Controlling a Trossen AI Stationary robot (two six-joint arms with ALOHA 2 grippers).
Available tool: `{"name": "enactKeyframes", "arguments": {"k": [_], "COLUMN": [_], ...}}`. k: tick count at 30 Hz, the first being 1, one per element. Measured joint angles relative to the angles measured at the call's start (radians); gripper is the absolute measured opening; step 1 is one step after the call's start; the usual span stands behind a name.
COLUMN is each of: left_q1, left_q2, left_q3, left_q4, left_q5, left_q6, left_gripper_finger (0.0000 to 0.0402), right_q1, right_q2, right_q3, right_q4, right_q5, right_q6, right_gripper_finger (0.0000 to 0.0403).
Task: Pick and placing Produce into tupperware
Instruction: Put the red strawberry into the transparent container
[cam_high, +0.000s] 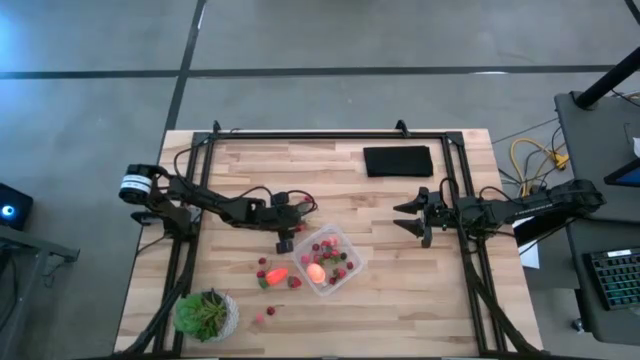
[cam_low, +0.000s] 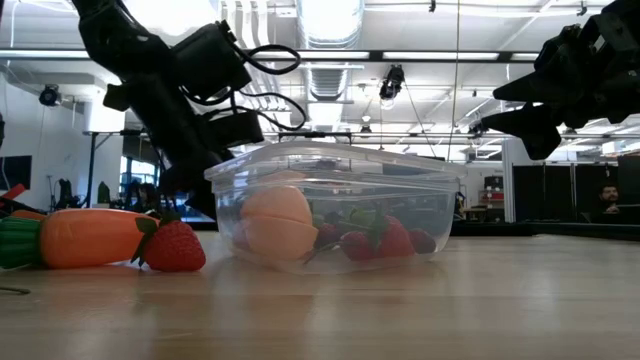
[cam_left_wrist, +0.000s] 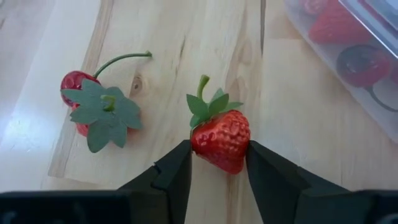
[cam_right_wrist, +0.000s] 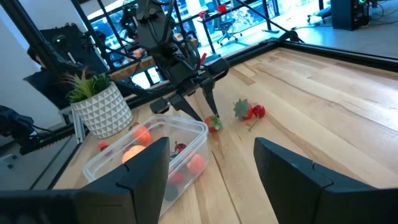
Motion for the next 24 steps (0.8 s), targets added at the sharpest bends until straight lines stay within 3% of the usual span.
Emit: {"name": "enactKeyframes", "arguments": {"k": [10, 19, 24], "left_q1": [0.0, 0.0, -0.021], "left_q2": [-0.022, -0.175, -0.248], "left_q3": [0.01, 0.042, 0.073], "left_q4": [-0.029, -0.115, -0.13], "left_q5": [-0.033, -0.096, 0.075], "left_q6": [0.0, -0.002, -0.006], "left_gripper_finger": [0.0129, 0.0129, 0.0129], "right_q1": [0.0, 0.0, 0.0], "right_q2": [0.0, 0.0, 0.0], "right_q3": [0.0, 0.0, 0.0], "right_q4": [0.0, 0.0, 0.0], "right_q5": [0.0, 0.0, 0.0], "right_q6": [0.0, 0.0, 0.0], "right_gripper_finger": [0.0226, 0.0226, 0.0226]}}
